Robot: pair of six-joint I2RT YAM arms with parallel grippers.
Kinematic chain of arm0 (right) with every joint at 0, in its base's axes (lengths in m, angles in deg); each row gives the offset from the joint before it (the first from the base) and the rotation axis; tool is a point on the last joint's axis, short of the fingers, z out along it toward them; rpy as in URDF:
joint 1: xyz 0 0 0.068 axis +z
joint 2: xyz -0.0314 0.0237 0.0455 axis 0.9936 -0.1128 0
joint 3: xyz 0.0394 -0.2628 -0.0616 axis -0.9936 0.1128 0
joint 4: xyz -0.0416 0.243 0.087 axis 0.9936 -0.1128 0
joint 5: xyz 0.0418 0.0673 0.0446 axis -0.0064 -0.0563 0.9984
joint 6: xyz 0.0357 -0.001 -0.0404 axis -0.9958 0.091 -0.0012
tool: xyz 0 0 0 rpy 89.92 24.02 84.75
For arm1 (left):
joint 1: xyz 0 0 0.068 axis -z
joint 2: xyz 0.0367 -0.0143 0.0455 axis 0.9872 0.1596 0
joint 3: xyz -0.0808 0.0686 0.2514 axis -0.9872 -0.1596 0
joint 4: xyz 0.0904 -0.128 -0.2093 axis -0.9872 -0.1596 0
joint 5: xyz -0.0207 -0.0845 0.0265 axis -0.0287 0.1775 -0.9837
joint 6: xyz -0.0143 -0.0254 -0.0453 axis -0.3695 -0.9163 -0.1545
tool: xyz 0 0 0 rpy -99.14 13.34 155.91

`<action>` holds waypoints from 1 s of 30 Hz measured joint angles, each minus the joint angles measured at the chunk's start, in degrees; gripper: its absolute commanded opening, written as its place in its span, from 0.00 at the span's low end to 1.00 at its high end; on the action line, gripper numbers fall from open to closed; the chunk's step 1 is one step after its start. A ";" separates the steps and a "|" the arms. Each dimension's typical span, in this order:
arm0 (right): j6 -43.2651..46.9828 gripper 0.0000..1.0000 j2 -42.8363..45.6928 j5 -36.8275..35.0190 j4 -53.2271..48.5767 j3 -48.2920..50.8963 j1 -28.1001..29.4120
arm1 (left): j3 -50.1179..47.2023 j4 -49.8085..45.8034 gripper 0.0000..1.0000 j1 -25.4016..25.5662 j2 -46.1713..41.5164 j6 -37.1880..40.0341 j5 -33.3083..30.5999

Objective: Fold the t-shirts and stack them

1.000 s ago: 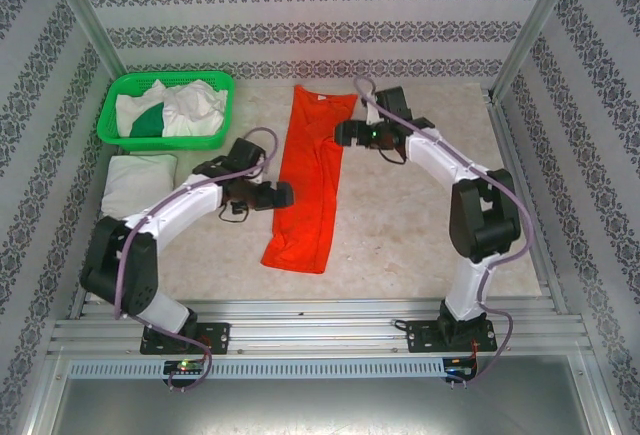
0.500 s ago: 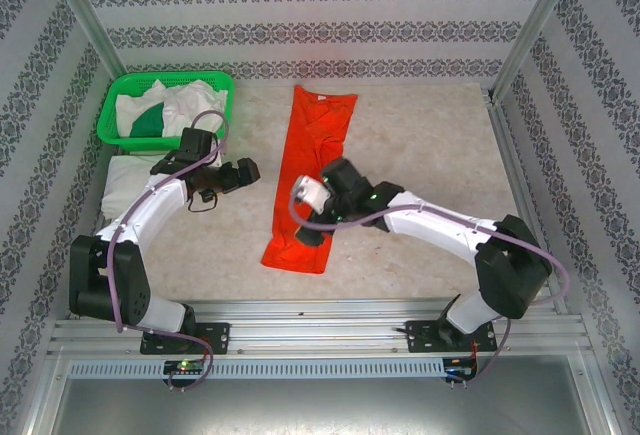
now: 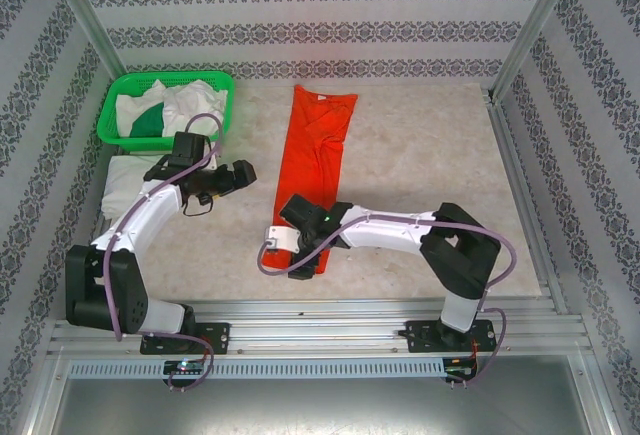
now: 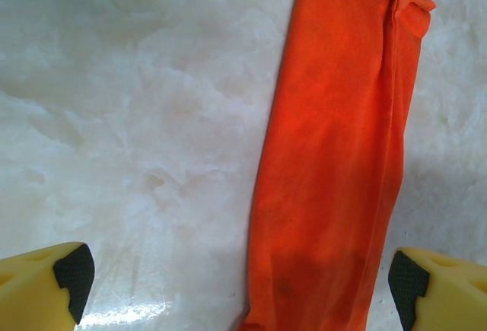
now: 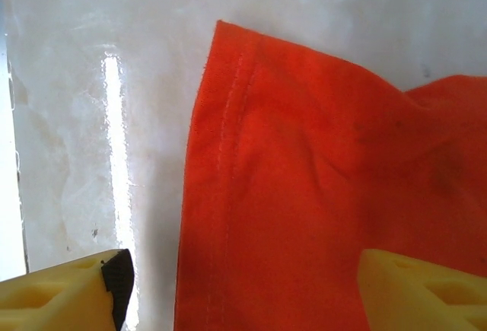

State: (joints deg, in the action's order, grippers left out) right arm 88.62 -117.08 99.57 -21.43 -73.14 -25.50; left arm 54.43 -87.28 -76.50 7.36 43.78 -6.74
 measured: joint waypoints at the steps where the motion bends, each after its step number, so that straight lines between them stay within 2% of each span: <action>1: 0.04 0.72 -0.74 -0.13 -0.02 -0.20 0.22 | 0.00 -0.02 1.00 0.00 -0.09 0.02 0.00; 5: -0.11 0.67 -3.32 -0.55 0.55 -0.55 0.66 | 0.00 -0.04 1.00 -0.20 -0.13 0.20 0.04; 11: -0.85 0.51 -5.70 -0.98 1.22 -1.64 0.66 | -0.07 -0.07 1.00 -0.35 -0.13 0.44 0.22; 20: -0.31 0.02 -6.05 -2.14 2.03 -1.99 0.63 | -1.73 -0.07 1.00 -0.70 -0.15 0.42 0.98; 21: -0.22 0.00 -5.75 -1.95 1.66 -1.99 0.63 | -1.95 -0.07 1.00 -0.70 -0.15 0.44 1.20; 26: 0.94 0.00 -3.74 -0.48 -1.57 -0.61 0.66 | -2.82 0.20 1.00 -0.68 -1.46 2.67 1.90; 30: 1.07 0.00 1.70 0.20 -5.09 3.21 0.09 | -6.32 2.82 1.00 -0.63 -7.56 6.23 1.97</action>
State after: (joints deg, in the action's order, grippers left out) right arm 89.69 -115.38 99.77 -26.53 -69.93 -25.42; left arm 48.12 -84.46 -77.14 -0.20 50.01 -4.77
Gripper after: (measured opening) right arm 0.055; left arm 0.999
